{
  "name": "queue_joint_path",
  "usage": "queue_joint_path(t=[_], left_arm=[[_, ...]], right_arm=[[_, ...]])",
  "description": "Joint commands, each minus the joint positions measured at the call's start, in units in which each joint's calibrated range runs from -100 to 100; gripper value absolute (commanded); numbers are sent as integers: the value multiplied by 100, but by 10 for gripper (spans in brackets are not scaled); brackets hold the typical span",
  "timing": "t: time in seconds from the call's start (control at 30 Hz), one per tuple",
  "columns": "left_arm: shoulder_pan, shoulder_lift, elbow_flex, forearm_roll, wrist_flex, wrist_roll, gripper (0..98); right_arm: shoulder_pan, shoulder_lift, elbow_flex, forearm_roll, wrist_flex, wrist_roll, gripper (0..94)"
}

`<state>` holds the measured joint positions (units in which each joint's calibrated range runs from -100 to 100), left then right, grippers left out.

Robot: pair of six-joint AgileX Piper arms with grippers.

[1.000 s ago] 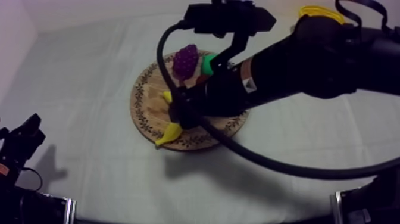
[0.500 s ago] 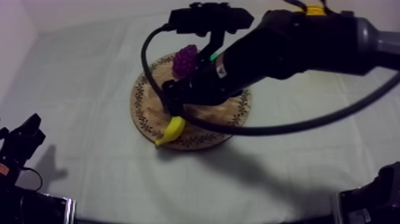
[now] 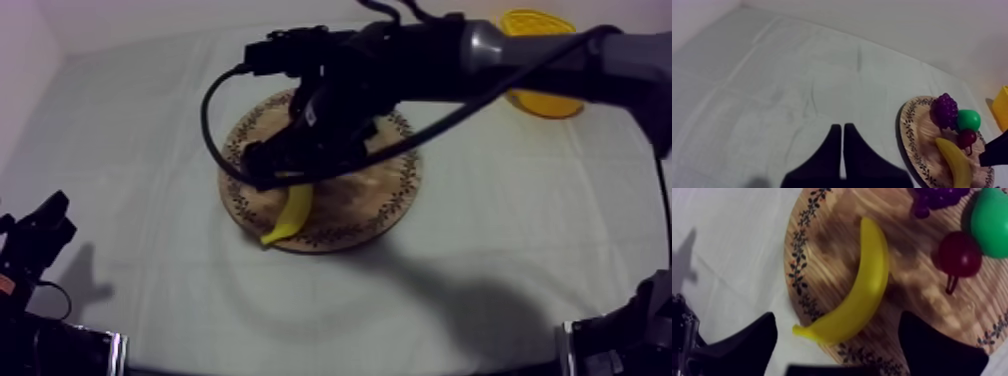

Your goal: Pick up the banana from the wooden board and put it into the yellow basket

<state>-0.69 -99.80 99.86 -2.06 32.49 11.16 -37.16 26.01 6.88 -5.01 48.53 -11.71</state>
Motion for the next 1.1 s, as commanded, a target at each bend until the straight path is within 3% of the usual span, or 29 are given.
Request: queue_joint_path(t=[0.0,0.57,1.07], left_arm=[[0,-3,3,-1,1,0,1],[0,-3,3,-1,1,0,1],[0,-3,3,-1,1,0,1]], right_arm=[[33,267,-216,-32,24,29,735],[182,1101,-853,-146,191,205,718],[156,1333,-842,-32,-61,290,666]])
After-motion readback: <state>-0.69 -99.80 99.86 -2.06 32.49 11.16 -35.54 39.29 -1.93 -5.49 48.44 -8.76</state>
